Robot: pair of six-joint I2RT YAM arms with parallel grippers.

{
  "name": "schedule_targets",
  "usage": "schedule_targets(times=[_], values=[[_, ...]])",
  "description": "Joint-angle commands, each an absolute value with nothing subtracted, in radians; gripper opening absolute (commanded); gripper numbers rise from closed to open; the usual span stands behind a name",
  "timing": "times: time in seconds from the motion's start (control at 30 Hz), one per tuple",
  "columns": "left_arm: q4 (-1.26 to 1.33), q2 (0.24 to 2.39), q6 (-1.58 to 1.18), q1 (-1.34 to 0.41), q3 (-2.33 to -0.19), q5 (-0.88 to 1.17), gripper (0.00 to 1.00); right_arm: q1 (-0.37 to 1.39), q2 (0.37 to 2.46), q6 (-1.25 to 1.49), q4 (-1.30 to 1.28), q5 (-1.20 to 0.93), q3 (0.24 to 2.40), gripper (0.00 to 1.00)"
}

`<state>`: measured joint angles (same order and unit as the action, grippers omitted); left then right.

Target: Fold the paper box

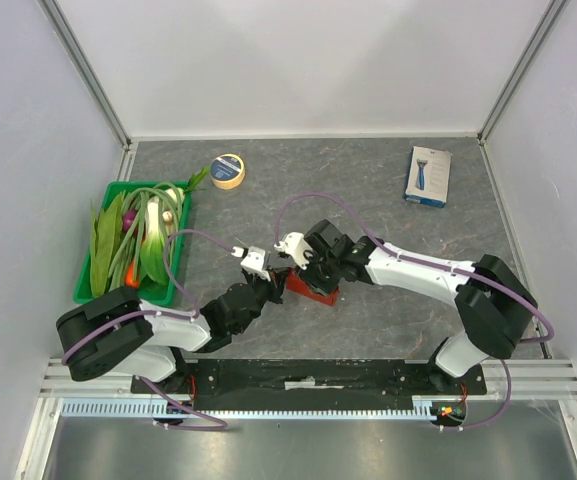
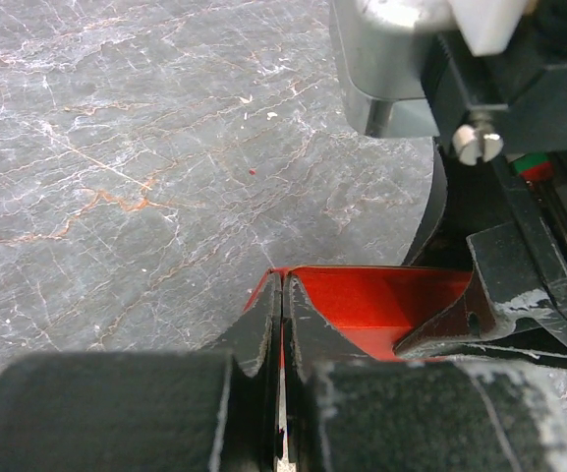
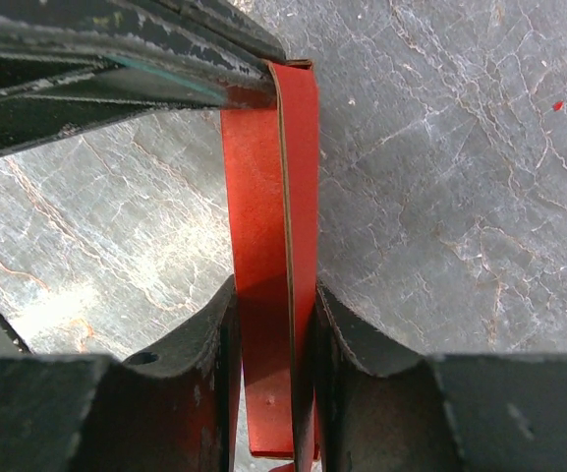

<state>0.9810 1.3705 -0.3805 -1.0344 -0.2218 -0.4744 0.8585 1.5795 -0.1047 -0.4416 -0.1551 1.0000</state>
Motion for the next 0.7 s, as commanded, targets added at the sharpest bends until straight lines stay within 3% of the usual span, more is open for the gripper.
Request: schedule_targets(times=[0.0,0.2,0.4,0.47,0.67], values=[[0.808,1.402,-0.365,-1.069,-0.176,-0.448,0.02,0.87,1.563,-0.005,-0.394,-0.124,0.999,0.35],[0.77,1.401,-0.383,-1.109,-0.187,-0.532,0.02,0.868,1.484,0.205,-0.538,-0.083,1.06,0.65],[0.658,1.388,-0.411,-1.169,-0.239,-0.643,0.02,0.864,1.353,0.434,-0.702,0.067,1.077,0.8],[0.655,1.394,-0.414,-1.189,-0.244,-0.672,0.02,0.861,1.333,0.518,-0.814,0.107,1.091,0.8],[0.591,1.41,-0.436,-1.224,-0.279,-0.73,0.02,0.862,1.194,0.633,-0.896,0.158,1.062,0.5]])
